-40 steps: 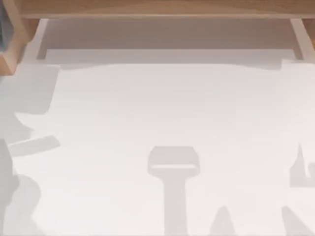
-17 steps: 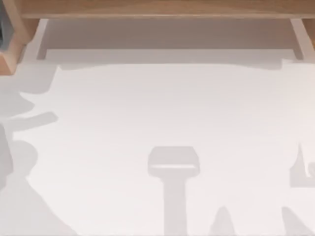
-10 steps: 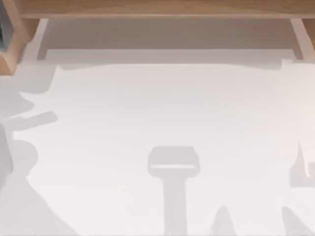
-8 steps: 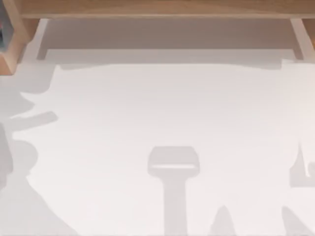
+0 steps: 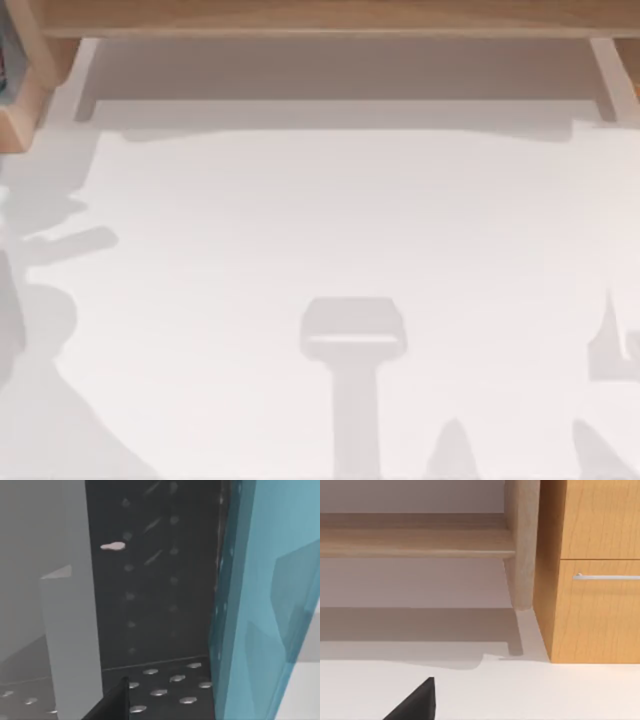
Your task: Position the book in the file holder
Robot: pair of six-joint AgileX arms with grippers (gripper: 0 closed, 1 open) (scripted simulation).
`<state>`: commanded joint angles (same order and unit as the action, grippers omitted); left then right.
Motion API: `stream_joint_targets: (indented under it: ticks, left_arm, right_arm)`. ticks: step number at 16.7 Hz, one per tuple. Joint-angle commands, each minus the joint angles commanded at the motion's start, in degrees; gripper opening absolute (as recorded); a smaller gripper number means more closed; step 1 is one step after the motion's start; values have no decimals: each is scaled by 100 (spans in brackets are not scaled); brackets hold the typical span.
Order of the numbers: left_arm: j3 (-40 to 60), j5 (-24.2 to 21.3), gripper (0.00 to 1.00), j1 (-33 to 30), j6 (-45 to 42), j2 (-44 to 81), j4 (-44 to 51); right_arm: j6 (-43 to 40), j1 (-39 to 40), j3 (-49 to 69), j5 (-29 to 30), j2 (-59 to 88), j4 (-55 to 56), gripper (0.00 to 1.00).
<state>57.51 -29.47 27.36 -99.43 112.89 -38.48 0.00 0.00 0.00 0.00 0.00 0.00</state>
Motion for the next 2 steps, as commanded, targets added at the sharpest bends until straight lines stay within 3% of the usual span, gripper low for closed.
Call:
stream_joint_targets:
  ticks: [2]
  left_arm:
    - [0, 0, 100, 0, 0, 0, 0]
  right_arm:
    - [0, 0, 0, 0, 0, 0, 100]
